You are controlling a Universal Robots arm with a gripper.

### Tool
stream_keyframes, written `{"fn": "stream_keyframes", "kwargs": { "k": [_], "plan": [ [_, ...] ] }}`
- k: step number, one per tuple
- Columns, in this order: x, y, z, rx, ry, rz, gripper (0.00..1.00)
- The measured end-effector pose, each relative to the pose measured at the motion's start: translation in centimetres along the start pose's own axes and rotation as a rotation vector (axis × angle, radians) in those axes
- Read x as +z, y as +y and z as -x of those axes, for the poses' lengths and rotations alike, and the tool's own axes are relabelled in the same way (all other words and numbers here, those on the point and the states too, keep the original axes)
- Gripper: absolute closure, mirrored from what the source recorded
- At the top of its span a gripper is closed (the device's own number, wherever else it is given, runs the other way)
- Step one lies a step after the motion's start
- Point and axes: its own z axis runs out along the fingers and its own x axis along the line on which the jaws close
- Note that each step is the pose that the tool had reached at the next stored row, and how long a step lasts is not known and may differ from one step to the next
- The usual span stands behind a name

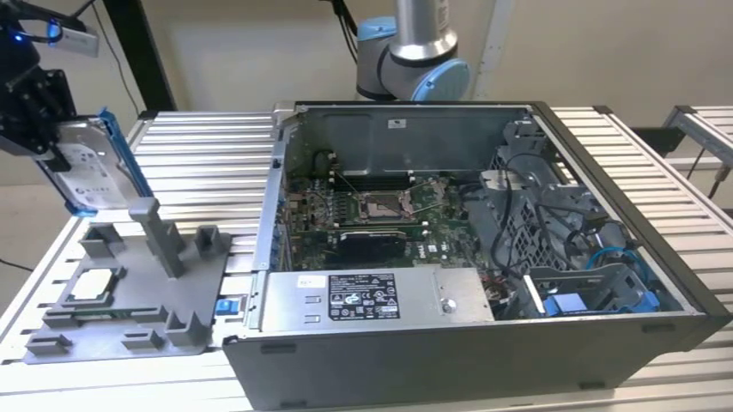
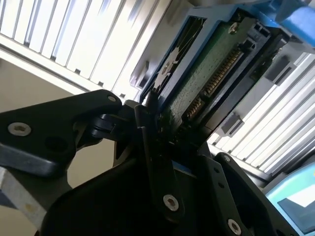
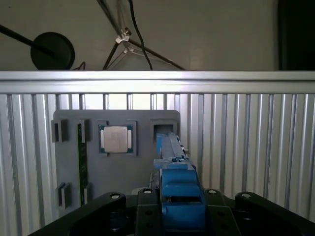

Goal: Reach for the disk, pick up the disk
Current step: 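Pick up the disk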

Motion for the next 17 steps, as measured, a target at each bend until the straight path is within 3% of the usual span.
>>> {"fn": "stream_keyframes", "kwargs": {
  "k": [10, 17],
  "plan": [
    [-2.27, -0.05, 0.06, 0.0, 0.0001, 0.0002, 1.0],
    [-3.31, -0.07, 0.09, 0.0, 0.0001, 0.0002, 1.0]
  ]
}}
